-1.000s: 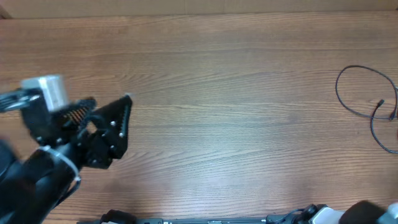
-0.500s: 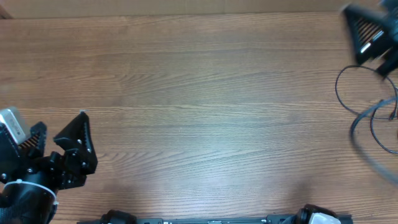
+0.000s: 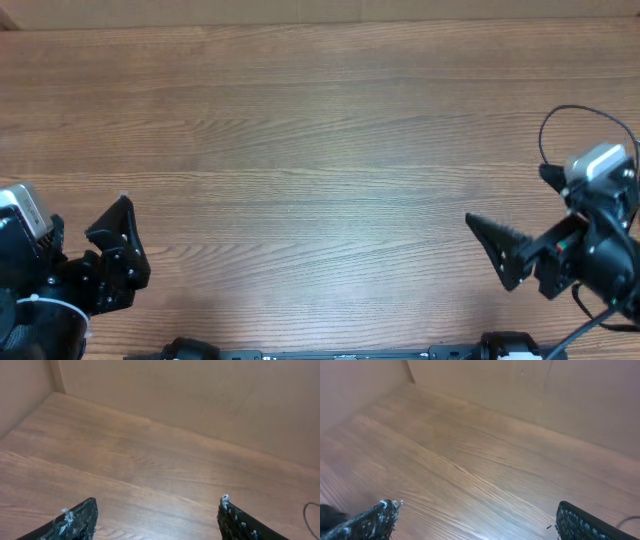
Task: Untangle cables
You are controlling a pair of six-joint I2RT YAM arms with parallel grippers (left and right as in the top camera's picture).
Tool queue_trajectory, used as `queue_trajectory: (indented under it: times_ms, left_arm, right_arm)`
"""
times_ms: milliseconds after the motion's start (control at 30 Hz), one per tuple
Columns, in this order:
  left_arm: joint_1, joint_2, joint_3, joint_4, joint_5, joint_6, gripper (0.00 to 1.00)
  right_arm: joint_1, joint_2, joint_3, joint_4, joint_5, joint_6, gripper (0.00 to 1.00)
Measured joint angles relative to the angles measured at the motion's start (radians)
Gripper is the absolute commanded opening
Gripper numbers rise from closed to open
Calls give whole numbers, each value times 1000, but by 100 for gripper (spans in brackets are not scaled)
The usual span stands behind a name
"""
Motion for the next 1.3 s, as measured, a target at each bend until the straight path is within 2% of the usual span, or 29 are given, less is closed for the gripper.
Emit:
queue_trajectory:
  times_ms: [200, 400, 600, 633, 667, 700, 733, 1100, 1300]
  left_arm:
    - [0, 0, -4, -55, 1, 2, 72]
    - [0, -1, -82, -32, 5, 2, 74]
    - [0, 3, -174, 47, 5, 2, 80]
    - [0, 5, -180, 53, 6, 2, 82]
    - [0, 6, -185, 56, 7, 2, 88]
    - [0, 7, -187, 58, 8, 1, 97]
    - [0, 8, -187, 60, 11, 4, 100]
    - [0, 9, -187, 61, 14, -1, 100]
    - [0, 9, -187, 76, 117, -45, 100]
  right_arm:
    - [3, -85, -44, 64, 188, 45, 99]
    - [3, -207, -151, 117, 359, 134, 100]
    - [3, -268, -314, 266, 536, 232, 100]
    - [3, -267, -341, 286, 550, 242, 100]
    - [3, -264, -361, 294, 560, 249, 100]
    - [3, -259, -385, 294, 572, 255, 100]
    - [3, -255, -399, 292, 573, 258, 100]
    - [3, -193, -447, 110, 575, 275, 100]
    - [3, -192, -447, 89, 575, 278, 100]
